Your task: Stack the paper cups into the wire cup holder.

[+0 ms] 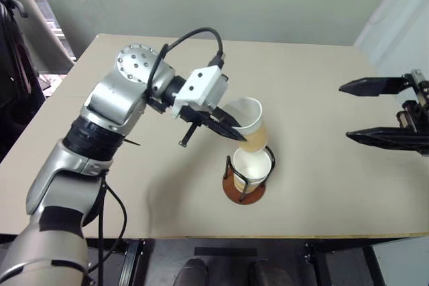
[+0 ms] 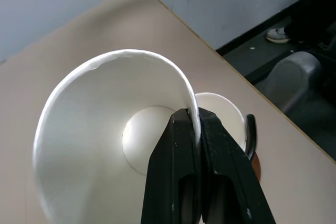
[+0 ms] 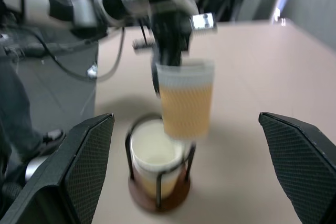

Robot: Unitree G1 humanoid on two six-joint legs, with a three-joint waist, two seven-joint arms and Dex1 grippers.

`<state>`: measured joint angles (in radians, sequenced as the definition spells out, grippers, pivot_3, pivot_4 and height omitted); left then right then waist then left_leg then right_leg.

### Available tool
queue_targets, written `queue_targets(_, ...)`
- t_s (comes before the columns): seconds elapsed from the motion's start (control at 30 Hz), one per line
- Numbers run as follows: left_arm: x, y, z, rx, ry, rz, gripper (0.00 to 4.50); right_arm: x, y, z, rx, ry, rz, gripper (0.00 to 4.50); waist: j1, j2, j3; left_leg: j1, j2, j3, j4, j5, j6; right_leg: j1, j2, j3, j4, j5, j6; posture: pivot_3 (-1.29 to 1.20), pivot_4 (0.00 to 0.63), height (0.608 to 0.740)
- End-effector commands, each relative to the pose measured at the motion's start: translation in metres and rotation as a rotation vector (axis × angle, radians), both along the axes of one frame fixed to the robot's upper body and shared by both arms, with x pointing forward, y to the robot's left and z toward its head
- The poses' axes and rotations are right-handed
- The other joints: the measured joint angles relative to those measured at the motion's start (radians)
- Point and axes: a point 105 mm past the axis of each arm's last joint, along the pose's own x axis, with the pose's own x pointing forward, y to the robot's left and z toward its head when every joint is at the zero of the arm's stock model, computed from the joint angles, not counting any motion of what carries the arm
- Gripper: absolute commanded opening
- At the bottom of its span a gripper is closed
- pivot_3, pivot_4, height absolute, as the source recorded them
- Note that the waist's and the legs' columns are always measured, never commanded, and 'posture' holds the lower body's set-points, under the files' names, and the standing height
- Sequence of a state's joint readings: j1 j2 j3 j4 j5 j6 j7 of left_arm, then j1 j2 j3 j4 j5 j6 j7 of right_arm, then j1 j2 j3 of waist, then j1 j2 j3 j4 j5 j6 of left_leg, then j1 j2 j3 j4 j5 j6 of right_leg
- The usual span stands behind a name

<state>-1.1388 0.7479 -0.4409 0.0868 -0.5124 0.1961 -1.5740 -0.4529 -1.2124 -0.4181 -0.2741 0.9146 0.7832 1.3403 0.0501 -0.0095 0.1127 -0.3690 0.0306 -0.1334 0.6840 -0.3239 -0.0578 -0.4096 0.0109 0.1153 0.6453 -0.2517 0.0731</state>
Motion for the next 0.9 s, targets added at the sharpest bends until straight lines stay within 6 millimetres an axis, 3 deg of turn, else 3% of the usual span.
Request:
queue_targets(0.03, -0.011, -0.005, 0.008, 0.015, -0.041, -0.093, 0.03, -0.001, -0.020, 0.008, -0.077, -0.082, -0.084, 4.50, 0.003, 0.000, 0.000, 0.000, 0.000, 0.000, 0.000, 0.000, 0.001, 0.000, 0.000, 0.000, 0.000, 0.000, 0.000, 0.00, 0.150, 0.740)
queue_targets(0.2, -0.018, -0.011, 0.005, 0.031, -0.037, -0.148, 0.03, -0.002, -0.029, 0.008, -0.084, -0.094, -0.115, 4.50, 0.004, 0.000, 0.000, 0.000, 0.000, 0.003, 0.001, 0.000, 0.001, 0.000, 0.000, 0.001, 0.000, 0.000, 0.001, 0.00, 0.150, 0.740)
queue_targets(0.5, -0.015, -0.007, -0.013, 0.129, -0.059, -0.149, 0.03, -0.006, -0.031, 0.008, -0.082, -0.099, -0.130, 4.50, 0.006, 0.000, 0.000, 0.001, 0.000, 0.004, 0.001, 0.000, 0.001, 0.001, 0.001, 0.001, 0.000, 0.000, 0.001, 0.00, 0.150, 0.740)
queue_targets(0.83, -0.015, -0.014, -0.020, 0.142, -0.079, -0.169, 0.03, -0.008, -0.030, 0.007, -0.080, -0.103, -0.137, 4.50, 0.005, 0.000, 0.000, 0.001, 0.000, 0.005, 0.001, -0.001, 0.001, 0.002, 0.001, 0.001, 0.000, 0.000, 0.001, 0.00, 0.150, 0.740)
queue_targets(0.9, -0.013, -0.014, -0.021, 0.148, -0.076, -0.157, 0.46, -0.008, -0.030, 0.008, -0.078, -0.104, -0.136, 4.50, 0.005, 0.000, 0.000, 0.001, 0.000, 0.006, 0.001, -0.001, 0.001, 0.002, 0.001, 0.001, 0.000, 0.000, 0.001, 0.00, 0.150, 0.740)
